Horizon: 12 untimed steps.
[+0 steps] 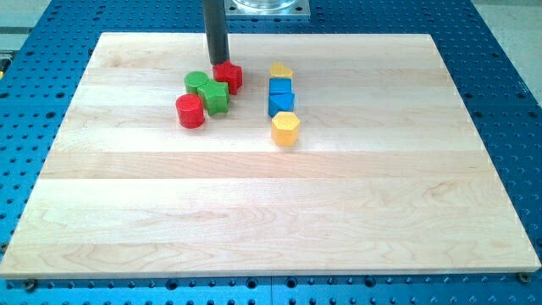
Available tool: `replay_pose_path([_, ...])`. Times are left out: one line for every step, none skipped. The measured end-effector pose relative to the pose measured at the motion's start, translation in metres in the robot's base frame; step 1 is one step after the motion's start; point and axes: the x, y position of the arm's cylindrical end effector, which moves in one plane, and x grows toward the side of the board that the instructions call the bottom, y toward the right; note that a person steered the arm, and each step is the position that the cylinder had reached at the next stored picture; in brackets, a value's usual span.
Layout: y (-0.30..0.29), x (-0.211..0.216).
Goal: Move the cube to the bottom right to the red circle
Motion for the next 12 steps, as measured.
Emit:
replay_pose_path([0.01, -0.042])
replay_pose_path([0.076, -0.031])
replay_pose_path([0.139, 0.0])
replay_pose_path([0.143, 0.016])
replay_pose_path([0.121, 0.049])
replay_pose_path([0.083, 0.05])
replay_pose_path([0.084, 0.05])
replay_pose_path([0.102, 0.051])
replay_pose_path([0.109, 0.056])
replay_pose_path([0.077, 0.089])
replay_pose_path([0.063, 0.1])
replay_pose_path([0.063, 0.1])
